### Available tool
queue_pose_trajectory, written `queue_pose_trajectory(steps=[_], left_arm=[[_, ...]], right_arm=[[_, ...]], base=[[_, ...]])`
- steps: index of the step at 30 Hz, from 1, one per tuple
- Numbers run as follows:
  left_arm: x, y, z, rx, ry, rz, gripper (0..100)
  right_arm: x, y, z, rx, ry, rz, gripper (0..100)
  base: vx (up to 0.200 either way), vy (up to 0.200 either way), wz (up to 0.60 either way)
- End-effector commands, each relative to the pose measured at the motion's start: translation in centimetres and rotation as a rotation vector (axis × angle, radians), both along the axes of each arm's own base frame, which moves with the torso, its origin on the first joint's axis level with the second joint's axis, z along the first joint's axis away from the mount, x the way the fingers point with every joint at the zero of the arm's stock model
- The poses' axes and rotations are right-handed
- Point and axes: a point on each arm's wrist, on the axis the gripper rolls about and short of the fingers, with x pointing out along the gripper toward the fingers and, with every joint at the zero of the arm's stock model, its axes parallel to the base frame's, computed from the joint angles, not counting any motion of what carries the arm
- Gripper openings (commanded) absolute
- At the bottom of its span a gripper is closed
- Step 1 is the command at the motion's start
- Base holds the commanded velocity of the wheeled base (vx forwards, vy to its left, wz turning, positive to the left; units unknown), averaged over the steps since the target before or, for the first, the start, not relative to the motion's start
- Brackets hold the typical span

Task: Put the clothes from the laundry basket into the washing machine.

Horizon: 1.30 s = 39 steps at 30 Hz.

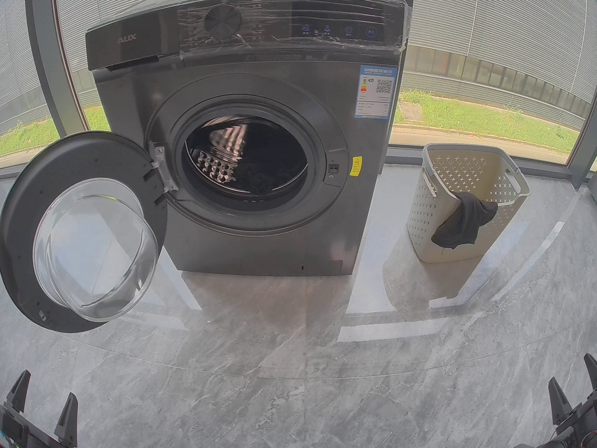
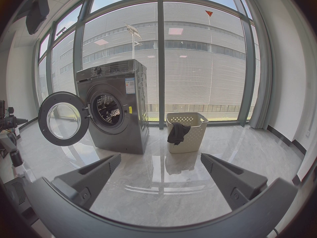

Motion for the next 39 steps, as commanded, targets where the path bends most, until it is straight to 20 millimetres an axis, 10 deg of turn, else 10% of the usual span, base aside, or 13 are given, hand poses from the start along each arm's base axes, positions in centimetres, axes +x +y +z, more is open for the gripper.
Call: queue_pose_trajectory(steps=[1, 20, 39], left_arm=[[0.02, 0.0, -0.48, -0.001, 0.003, 0.0, 100], [0.02, 0.0, -0.48, 0.002, 0.004, -0.001, 100], [0.02, 0.0, -0.48, -0.001, 0.003, -0.001, 100]], right_arm=[[-0.06, 0.0, -0.18, 0.0, -0.007, 0.001, 100], [-0.06, 0.0, -0.18, 0.0, -0.007, 0.001, 100], [-0.06, 0.0, -0.18, 0.0, -0.007, 0.001, 100]], base=[[0.0, -0.2, 0.0], [0.0, -0.158, 0.0], [0.2, 0.0, 0.0]])
